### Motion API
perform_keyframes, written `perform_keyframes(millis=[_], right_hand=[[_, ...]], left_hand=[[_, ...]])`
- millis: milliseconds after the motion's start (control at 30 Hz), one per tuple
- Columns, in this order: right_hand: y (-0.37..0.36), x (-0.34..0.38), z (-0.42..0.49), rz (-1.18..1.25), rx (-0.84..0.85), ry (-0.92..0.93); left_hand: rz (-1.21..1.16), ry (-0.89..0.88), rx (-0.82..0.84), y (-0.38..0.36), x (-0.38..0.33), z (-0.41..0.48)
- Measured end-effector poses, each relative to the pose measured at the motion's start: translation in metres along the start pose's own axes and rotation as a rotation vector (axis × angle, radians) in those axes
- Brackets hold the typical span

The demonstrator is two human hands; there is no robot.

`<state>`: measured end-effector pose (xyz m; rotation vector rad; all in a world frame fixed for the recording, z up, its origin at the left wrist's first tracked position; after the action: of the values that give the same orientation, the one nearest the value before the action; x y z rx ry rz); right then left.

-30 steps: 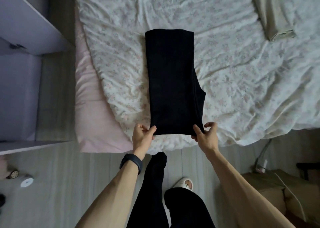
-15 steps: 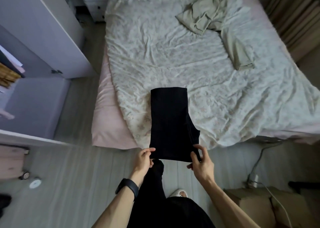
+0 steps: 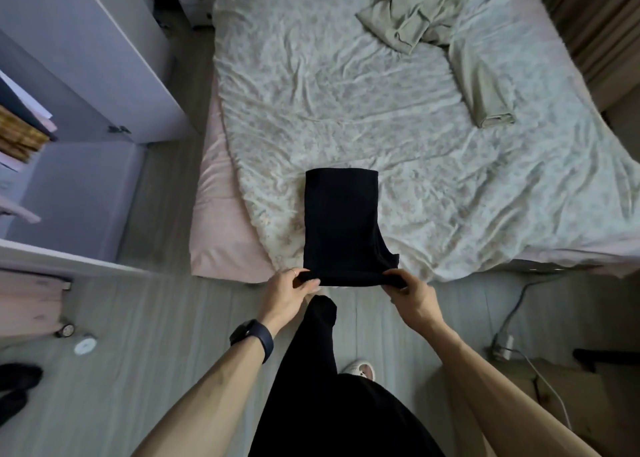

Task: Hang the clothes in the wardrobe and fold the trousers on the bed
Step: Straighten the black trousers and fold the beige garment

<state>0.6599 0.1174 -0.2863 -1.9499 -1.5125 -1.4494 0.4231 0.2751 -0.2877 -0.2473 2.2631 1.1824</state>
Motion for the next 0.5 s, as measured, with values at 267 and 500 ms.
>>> perform_keyframes(millis=[267, 500], right_hand=[[0.01, 0.059, 0.137, -0.112, -0.046, 0.03], [0.003, 0.077, 0.254, -0.031, -0.083, -0.162]], left_hand=[[-0.009, 0.016, 0.001, 0.038, -0.042, 0.13], [0.163, -0.008, 0.022, 0.045, -0.072, 0.264]])
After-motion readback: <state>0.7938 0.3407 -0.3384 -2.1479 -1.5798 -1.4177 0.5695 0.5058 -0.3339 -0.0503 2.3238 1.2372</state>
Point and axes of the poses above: each hand's wrist, its own z-axis towards the middle knuckle, its own y-axis out of the back of the hand, x = y × z, the point moved 5 cm from there along z, towards the middle knuckle, and after that the axes turned 10 degrees about z, right-handed, at the moved point
